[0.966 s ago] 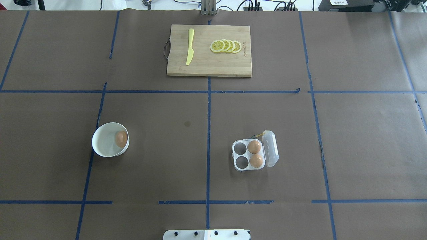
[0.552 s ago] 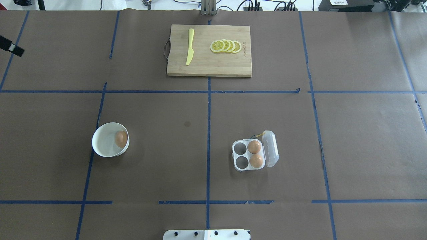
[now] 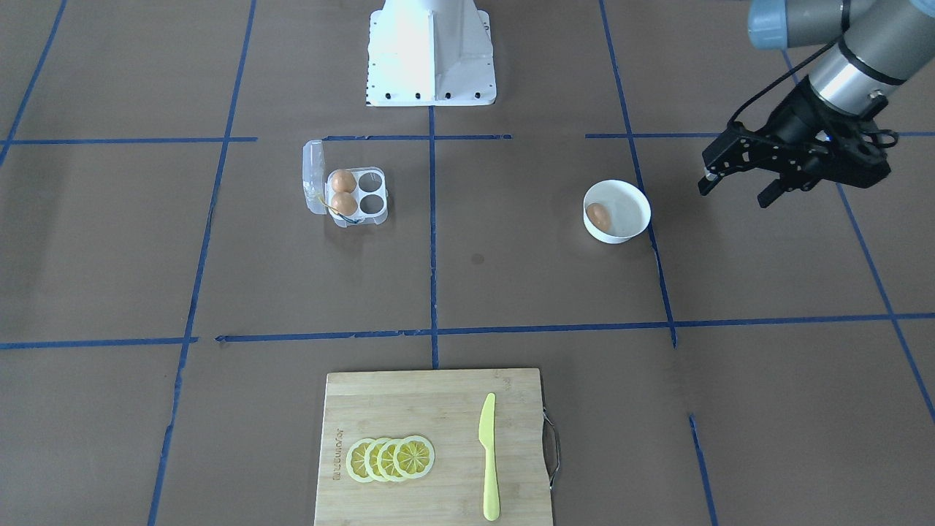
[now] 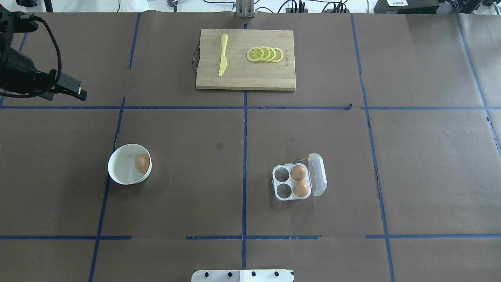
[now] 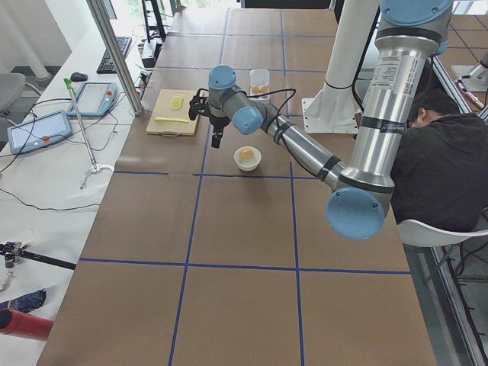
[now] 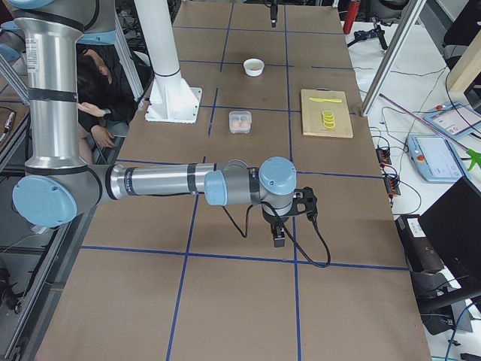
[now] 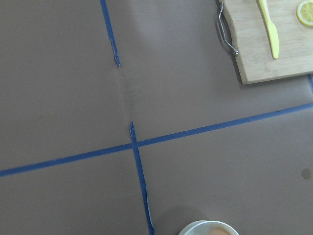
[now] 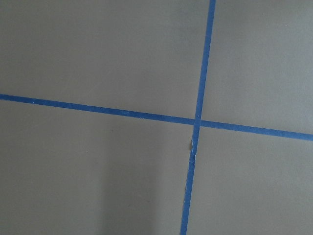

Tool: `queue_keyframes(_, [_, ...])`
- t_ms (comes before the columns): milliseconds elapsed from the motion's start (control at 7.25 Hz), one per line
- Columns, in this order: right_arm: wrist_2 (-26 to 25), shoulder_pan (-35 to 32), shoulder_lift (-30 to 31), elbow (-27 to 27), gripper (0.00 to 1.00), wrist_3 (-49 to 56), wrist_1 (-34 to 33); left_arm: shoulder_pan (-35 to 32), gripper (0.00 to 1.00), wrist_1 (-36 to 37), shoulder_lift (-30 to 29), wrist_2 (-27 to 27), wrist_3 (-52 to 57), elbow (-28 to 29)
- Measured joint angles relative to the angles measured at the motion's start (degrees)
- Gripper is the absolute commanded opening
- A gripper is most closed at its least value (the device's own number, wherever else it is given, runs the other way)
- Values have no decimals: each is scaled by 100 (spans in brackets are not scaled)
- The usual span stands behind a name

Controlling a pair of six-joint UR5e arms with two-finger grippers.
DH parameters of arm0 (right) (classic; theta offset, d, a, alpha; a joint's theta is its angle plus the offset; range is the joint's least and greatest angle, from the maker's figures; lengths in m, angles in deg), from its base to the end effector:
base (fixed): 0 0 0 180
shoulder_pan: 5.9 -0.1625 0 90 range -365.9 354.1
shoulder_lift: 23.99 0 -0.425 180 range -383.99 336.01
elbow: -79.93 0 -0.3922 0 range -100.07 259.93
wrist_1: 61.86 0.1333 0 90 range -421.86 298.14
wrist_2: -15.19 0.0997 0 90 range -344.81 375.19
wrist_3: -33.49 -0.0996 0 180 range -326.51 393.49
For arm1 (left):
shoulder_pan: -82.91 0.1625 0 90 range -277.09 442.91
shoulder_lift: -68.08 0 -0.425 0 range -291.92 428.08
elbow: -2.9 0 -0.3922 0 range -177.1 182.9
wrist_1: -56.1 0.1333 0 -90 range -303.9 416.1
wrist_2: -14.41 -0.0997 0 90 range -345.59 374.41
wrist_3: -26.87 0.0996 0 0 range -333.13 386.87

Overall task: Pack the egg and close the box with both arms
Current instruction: 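Move the left gripper over the white bowl holding the brown egg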

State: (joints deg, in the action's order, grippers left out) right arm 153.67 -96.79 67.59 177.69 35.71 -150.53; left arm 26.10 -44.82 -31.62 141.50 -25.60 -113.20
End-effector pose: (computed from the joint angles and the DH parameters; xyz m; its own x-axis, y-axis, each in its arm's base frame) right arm 0.0663 -0.4847 0.5975 0.6644 -0.1259 0.7367 0.0103 0.9872 0.1594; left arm 0.2211 -0.4718 0.3339 0.5579 0.0348 -0.8292 0.1102 0.9872 0.1156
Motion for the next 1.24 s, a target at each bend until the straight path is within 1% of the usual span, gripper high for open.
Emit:
queue_keyframes(138, [26, 1, -18, -19, 100, 1, 6, 591, 86, -4, 52, -591, -925, -118])
queue_keyframes(276, [35, 1, -11, -46, 100, 16, 17, 1074, 86, -6, 67, -1033, -1540, -142])
queue_keyframes(414, [38, 1, 3, -66, 100, 23, 58, 1392, 86, -6, 63, -1246, -1867, -114])
queue_keyframes(552, [39, 1, 27, -76, 100, 17, 179, 1628, 83, -6, 47, -1408, -2070, -49])
queue_keyframes(828, [41, 1, 64, -79, 100, -7, 383, 1922, 83, -5, -34, -1673, -2205, 198])
queue_keyframes(1241, [100, 1, 71, -57, 100, -19, 419, 2081, 83, 8, -291, -1851, -2217, 613])
